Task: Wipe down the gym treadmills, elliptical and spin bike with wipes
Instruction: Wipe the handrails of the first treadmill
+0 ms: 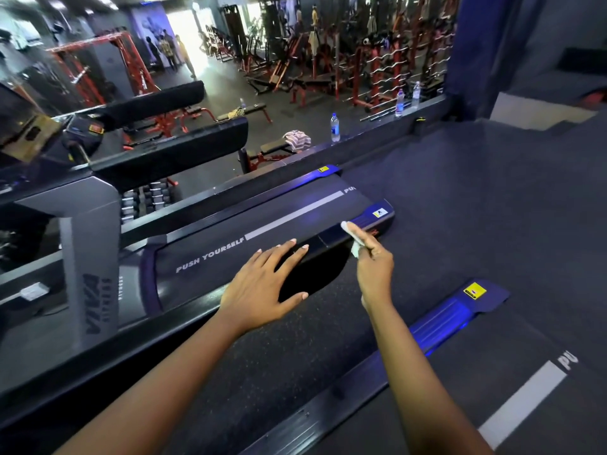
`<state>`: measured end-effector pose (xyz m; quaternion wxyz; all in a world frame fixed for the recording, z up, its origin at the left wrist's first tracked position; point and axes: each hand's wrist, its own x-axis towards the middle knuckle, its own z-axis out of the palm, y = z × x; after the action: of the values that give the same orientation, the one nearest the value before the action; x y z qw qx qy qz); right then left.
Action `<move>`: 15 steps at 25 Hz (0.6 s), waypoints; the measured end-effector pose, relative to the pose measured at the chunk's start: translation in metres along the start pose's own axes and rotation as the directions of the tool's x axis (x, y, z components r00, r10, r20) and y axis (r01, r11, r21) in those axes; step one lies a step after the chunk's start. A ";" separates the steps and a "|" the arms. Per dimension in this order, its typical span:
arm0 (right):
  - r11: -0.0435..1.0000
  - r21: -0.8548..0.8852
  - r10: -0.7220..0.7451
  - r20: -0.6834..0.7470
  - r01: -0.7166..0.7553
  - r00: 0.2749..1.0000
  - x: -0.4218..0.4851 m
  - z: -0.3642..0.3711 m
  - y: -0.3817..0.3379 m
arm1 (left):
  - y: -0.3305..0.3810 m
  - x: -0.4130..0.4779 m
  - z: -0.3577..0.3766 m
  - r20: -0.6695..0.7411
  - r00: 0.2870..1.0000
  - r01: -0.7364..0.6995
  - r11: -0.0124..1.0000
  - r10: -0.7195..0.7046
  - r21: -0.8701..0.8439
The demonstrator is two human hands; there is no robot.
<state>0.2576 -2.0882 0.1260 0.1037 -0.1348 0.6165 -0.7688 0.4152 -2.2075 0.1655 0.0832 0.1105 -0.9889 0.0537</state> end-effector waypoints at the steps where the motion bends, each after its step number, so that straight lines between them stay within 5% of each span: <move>1: 0.998 -0.047 -0.044 0.000 0.044 0.999 -0.004 0.004 0.000 | 0.000 0.000 0.000 0.003 1.000 -0.002 1.000 0.002 -0.002; 4: 0.998 -0.066 -0.021 -0.089 0.015 0.996 -0.013 0.011 0.013 | 0.000 0.000 0.000 0.030 1.000 0.002 1.000 -0.002 -0.002; 15: 0.872 0.189 0.478 -0.125 -0.452 0.869 -0.063 0.042 0.057 | 0.000 0.001 0.000 0.031 0.999 0.004 1.000 -0.004 -0.004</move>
<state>0.3303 -2.1190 0.0737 0.2439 0.0918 0.5761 -0.7747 0.4139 -2.2077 0.1657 0.0680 0.1131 -0.9900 0.0498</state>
